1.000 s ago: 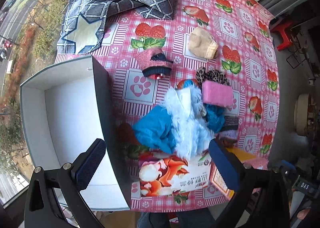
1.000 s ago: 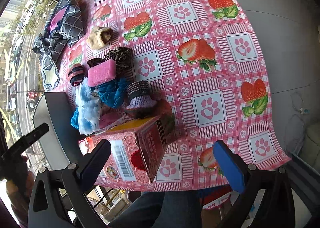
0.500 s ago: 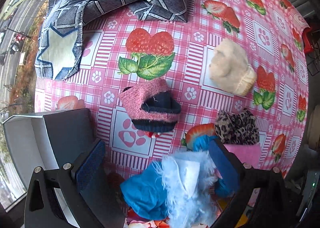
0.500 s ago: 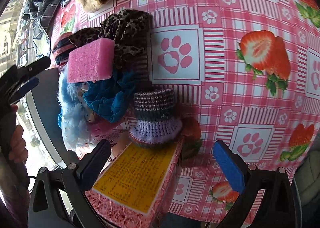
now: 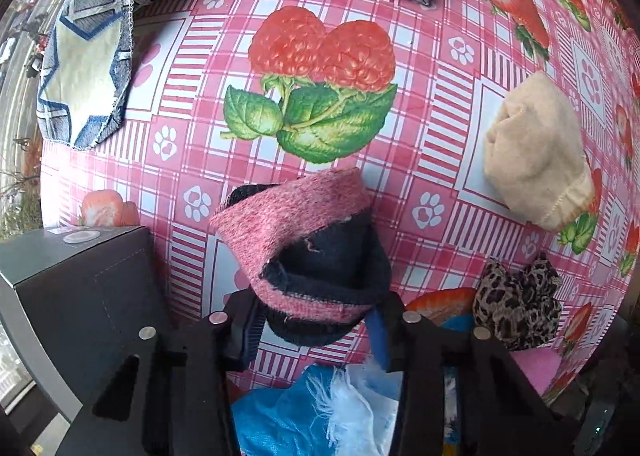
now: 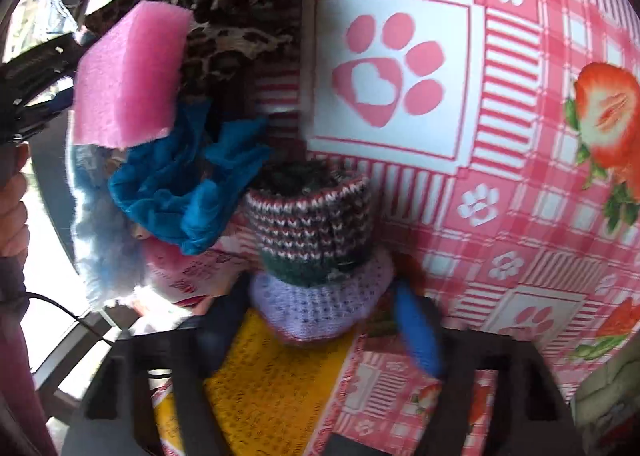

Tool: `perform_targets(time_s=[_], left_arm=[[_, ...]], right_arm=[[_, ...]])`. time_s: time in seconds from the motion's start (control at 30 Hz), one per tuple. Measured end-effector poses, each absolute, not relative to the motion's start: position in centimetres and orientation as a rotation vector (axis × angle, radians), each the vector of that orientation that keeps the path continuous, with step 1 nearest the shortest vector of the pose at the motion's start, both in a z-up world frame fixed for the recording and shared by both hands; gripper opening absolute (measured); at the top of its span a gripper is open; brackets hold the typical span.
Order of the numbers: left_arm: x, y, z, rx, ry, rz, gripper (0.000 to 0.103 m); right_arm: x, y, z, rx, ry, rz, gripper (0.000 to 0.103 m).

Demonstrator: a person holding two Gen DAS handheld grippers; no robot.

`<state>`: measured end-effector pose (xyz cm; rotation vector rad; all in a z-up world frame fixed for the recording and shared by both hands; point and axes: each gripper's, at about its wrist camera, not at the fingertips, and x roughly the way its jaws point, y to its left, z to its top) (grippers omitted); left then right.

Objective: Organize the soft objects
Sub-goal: 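Grasp the pink-and-navy sock with the left tool while the right tool grasps the purple knit sock, then lift both socks and carry them toward the white box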

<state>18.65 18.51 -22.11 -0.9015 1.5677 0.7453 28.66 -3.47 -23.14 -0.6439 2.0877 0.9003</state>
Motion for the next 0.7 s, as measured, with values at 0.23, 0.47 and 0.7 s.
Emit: perform_targets(time_s=[0.23, 0.47, 0.7], left_arm=[[18.4, 17.6, -17.9, -0.732, 1.498, 0.779, 0.027], [18.8, 14.2, -12.0, -0.616, 1.425, 0.750, 0.027], [21.8, 6.8, -7.8, -0.504, 1.394, 0.591, 0.027]], right_arm=[[29.3, -4.7, -20.8, -0.607, 1.914, 0.912, 0.046], [30.8, -6.8, -17.4, -0.491, 1.779, 0.867, 0.046], [33.6, -10.4, -12.2, -0.469, 1.699, 0.801, 0.046]])
